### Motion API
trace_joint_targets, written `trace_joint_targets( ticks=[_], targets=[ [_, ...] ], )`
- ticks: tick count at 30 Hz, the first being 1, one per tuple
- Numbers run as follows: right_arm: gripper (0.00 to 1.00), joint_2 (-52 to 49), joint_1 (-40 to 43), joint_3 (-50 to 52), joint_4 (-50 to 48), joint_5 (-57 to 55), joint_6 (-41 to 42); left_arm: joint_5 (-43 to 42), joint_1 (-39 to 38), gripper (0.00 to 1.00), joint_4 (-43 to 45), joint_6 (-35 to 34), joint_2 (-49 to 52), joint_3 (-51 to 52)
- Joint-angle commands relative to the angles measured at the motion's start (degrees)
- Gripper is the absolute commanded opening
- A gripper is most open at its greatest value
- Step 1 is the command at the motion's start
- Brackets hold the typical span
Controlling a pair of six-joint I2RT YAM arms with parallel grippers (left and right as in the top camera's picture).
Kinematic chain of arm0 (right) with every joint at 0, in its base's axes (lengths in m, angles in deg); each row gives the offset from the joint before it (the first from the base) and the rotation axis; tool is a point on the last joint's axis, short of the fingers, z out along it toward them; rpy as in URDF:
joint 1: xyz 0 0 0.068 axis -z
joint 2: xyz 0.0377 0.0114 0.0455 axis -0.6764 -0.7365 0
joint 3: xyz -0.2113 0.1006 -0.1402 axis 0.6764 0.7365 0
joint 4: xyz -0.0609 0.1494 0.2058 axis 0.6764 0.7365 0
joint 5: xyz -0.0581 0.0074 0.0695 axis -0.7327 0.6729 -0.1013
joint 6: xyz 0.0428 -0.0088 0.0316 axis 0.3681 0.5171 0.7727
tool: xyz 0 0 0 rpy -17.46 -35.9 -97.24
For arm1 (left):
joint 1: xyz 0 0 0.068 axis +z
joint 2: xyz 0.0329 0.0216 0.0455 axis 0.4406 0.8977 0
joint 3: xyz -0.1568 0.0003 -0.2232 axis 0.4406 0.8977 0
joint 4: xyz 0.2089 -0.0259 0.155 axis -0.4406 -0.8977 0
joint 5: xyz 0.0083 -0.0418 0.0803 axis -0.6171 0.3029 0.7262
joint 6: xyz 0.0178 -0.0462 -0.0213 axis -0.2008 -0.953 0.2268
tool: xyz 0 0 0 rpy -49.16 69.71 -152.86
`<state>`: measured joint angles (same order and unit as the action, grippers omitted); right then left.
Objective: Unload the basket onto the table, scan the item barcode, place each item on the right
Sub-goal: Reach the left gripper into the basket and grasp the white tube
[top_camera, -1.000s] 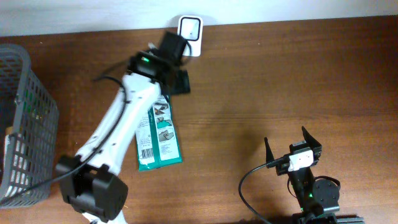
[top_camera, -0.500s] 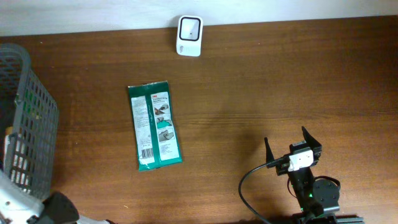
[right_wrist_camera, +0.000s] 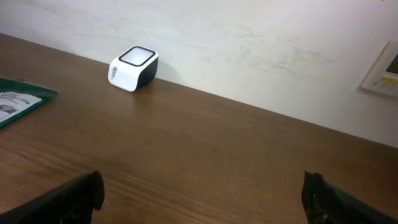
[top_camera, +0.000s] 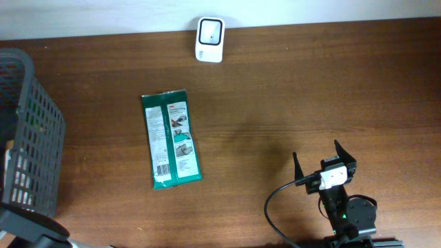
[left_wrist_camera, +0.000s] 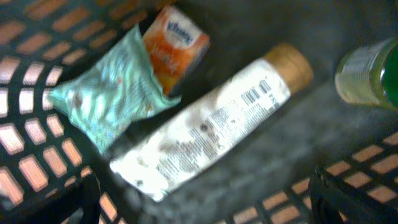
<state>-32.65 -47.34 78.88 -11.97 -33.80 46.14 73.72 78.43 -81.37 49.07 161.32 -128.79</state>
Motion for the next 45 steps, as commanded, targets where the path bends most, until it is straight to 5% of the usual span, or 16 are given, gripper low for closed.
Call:
trace_joint_targets(
  ticks=[1,6,9,10,27,29,30,37,45],
  targets=[
    [0.98,0.2,-0.5,0.3,0.2,0.5,0.6,-0.3,0.1,0.99,4.5,11.3,0.5,5.9],
    [0.98,0.2,-0.5,0.3,0.2,0.5,0.6,-0.2,0.0,0.87,10.7,19.6,0.9,14.4],
    [0.98,0.2,-0.5,0.3,0.2,0.5,0.6,-0.2,0.0,0.53,13.3,20.3,1.6,16.7],
    [0.98,0.2,-0.5,0.3,0.2,0.5,0.6,-0.2,-0.1,0.51,13.4,20.3,2.3,16.7],
    [0.98,0.2,-0.5,0.3,0.2,0.5,0.6,12.9,-5.0,0.50,18.9,20.4,17.6,16.7],
    [0.98,0.2,-0.5,0.3,0.2,0.5,0.6,12.7,-5.0,0.07,19.3,20.4,18.4,16.7],
    [0.98,0.2,-0.5,0.3,0.2,0.5,0.6,12.7,-5.0,0.00,19.5,20.4,18.3,16.5],
    [0.98,0.2,-0.5,0.3,0.2,0.5,0.6,10.9,-5.4,0.00,11.6,17.8,11.5,8.8],
    [0.98,0.2,-0.5,0.3,0.2,0.5,0.6,7.7,-11.7,0.00,14.9,17.8,-16.5,-2.2]
  ],
)
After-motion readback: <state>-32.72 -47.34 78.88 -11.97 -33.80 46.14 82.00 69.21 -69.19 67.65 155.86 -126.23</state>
